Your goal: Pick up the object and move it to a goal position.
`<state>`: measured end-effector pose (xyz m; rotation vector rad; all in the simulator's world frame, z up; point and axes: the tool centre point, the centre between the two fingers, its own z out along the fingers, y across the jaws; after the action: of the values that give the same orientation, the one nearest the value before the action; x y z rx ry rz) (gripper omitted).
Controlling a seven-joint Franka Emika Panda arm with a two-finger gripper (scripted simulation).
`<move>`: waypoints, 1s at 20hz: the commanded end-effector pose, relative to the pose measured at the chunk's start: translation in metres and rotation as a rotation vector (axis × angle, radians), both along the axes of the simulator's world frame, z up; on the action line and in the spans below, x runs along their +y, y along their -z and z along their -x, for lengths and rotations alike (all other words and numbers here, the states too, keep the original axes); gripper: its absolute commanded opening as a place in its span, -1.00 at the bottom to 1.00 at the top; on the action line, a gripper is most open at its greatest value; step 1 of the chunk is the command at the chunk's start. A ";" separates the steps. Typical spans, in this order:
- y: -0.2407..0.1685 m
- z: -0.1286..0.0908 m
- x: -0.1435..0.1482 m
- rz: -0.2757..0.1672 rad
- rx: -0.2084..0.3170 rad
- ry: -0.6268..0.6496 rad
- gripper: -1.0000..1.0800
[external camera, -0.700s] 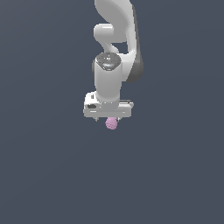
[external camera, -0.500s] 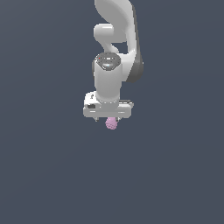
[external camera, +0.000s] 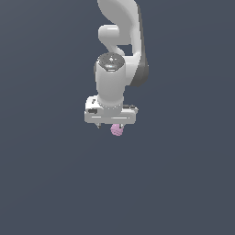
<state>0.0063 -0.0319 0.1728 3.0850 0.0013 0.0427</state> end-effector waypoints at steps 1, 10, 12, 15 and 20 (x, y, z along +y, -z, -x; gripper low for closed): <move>0.002 0.001 0.001 -0.002 0.001 0.006 0.92; 0.027 0.022 0.012 -0.024 0.004 0.107 0.92; 0.037 0.030 0.016 -0.032 0.005 0.146 0.92; 0.052 0.045 0.022 -0.043 0.009 0.214 0.92; 0.070 0.065 0.028 -0.055 0.014 0.303 0.92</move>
<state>-0.0529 -0.0054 0.1076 3.1035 -0.4306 0.0107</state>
